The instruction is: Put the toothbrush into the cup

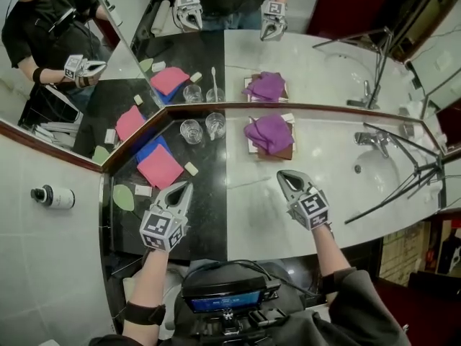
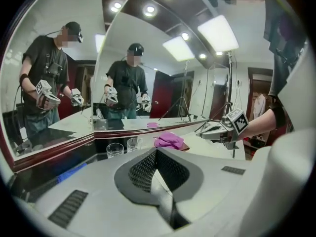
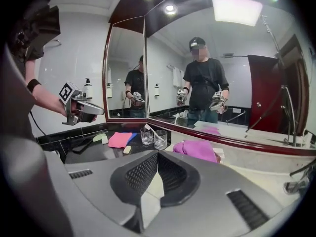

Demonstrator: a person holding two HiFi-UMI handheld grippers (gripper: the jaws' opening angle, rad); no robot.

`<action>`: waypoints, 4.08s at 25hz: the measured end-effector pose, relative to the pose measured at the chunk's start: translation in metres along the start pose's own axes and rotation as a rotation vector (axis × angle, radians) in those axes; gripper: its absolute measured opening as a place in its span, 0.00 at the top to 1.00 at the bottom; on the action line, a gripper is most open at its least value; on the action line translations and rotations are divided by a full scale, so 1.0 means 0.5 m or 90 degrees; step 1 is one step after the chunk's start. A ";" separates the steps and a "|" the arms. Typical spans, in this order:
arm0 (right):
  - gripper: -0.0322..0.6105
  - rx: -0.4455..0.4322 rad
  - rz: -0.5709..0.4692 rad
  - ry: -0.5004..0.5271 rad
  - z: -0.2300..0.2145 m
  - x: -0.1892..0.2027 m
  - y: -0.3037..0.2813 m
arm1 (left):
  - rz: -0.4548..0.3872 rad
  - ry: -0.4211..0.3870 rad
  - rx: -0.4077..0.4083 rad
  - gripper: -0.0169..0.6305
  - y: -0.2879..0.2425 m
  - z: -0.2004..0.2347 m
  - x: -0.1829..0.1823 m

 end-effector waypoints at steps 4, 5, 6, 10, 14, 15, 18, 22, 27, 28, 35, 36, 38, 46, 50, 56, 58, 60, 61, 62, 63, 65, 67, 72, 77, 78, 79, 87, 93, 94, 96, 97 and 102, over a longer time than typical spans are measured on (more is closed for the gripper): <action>0.92 -0.040 0.015 0.078 0.000 -0.018 -0.038 | -0.018 0.034 -0.015 0.97 0.011 0.014 0.003; 0.91 -0.053 0.020 0.104 -0.001 -0.022 -0.050 | -0.019 0.038 -0.017 0.97 0.012 0.017 0.005; 0.88 -0.067 0.024 0.131 -0.003 -0.026 -0.063 | -0.017 0.038 -0.020 0.97 0.013 0.019 0.008; 0.74 -0.134 0.030 0.217 -0.007 -0.052 -0.125 | -0.004 0.033 -0.025 0.97 0.014 0.028 0.024; 0.62 -0.215 0.011 0.225 -0.009 -0.089 -0.194 | 0.003 0.035 -0.034 0.97 0.021 0.033 0.040; 0.59 -0.236 0.004 0.215 -0.009 -0.099 -0.212 | 0.004 0.038 -0.036 0.97 0.023 0.033 0.042; 0.55 -0.289 -0.011 0.213 -0.006 -0.128 -0.265 | 0.008 0.044 -0.045 0.97 0.028 0.038 0.050; 0.55 -0.342 0.002 0.280 0.005 -0.132 -0.344 | 0.004 0.048 -0.063 0.97 0.031 0.048 0.069; 0.55 -0.387 0.012 0.329 0.019 -0.112 -0.429 | -0.001 0.053 -0.076 0.97 0.022 0.050 0.085; 0.55 -0.394 0.010 0.333 0.024 -0.110 -0.441 | -0.005 0.057 -0.078 0.97 0.019 0.050 0.090; 0.55 -0.422 -0.008 0.346 0.041 -0.106 -0.512 | 0.000 0.078 -0.086 0.97 -0.013 0.049 0.121; 0.55 -0.424 -0.008 0.347 0.043 -0.103 -0.520 | -0.001 0.078 -0.087 0.97 -0.016 0.049 0.124; 0.56 -0.425 -0.009 0.348 0.044 -0.098 -0.533 | 0.005 0.078 -0.088 0.97 -0.022 0.050 0.128; 0.63 -0.423 -0.023 0.358 0.052 -0.101 -0.564 | 0.027 0.076 -0.087 0.97 -0.037 0.050 0.144; 0.66 -0.430 -0.025 0.363 0.062 -0.099 -0.574 | 0.027 0.077 -0.089 0.97 -0.043 0.055 0.152; 0.83 -0.421 -0.045 0.340 0.061 -0.112 -0.584 | 0.036 0.081 -0.089 0.97 -0.044 0.061 0.158; 0.85 -0.414 -0.056 0.323 0.055 -0.125 -0.588 | 0.045 0.084 -0.089 0.97 -0.044 0.063 0.158; 0.87 -0.409 -0.066 0.311 0.051 -0.138 -0.592 | 0.046 0.085 -0.089 0.97 -0.044 0.064 0.161; 0.88 -0.409 -0.068 0.309 0.050 -0.143 -0.593 | 0.045 0.086 -0.090 0.97 -0.045 0.065 0.164; 0.88 -0.410 -0.069 0.309 0.051 -0.145 -0.594 | 0.044 0.086 -0.090 0.97 -0.045 0.066 0.165; 0.88 -0.411 -0.069 0.310 0.053 -0.145 -0.594 | 0.046 0.086 -0.091 0.97 -0.045 0.066 0.164; 0.88 -0.411 -0.069 0.313 0.055 -0.144 -0.594 | 0.050 0.086 -0.091 0.97 -0.046 0.068 0.164; 0.88 -0.408 -0.070 0.312 0.054 -0.145 -0.595 | 0.047 0.086 -0.092 0.97 -0.046 0.070 0.166; 0.88 -0.401 -0.078 0.280 0.044 -0.157 -0.601 | 0.039 0.088 -0.094 0.97 -0.048 0.076 0.172; 0.88 -0.399 -0.092 0.226 0.034 -0.176 -0.605 | 0.042 0.091 -0.093 0.97 -0.054 0.078 0.166; 0.88 -0.397 -0.095 0.219 0.030 -0.179 -0.607 | 0.040 0.090 -0.093 0.97 -0.055 0.079 0.166; 0.88 -0.393 -0.097 0.212 0.026 -0.182 -0.609 | 0.041 0.090 -0.092 0.97 -0.055 0.080 0.164; 0.88 -0.378 -0.110 0.176 0.027 -0.241 -0.583 | 0.039 0.091 -0.091 0.97 -0.051 0.085 0.153; 0.88 -0.351 -0.105 0.186 0.032 -0.296 -0.538 | 0.021 0.081 -0.087 0.97 -0.046 0.085 0.138; 0.88 -0.347 -0.106 0.184 0.032 -0.306 -0.528 | 0.018 0.079 -0.086 0.97 -0.042 0.085 0.133; 0.88 -0.340 -0.106 0.179 0.036 -0.326 -0.505 | 0.012 0.076 -0.090 0.97 -0.033 0.086 0.124; 0.88 -0.336 -0.106 0.177 0.039 -0.334 -0.492 | 0.010 0.076 -0.093 0.97 -0.028 0.086 0.119; 0.88 -0.299 -0.109 0.146 0.053 -0.355 -0.416 | 0.001 0.069 -0.089 0.97 -0.011 0.078 0.098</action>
Point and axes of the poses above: the fingertips, and each gripper's own axes: y backward along the fingers, z to its left, x out of its underside, the point moved 3 cm from there along y, backward along the fingers
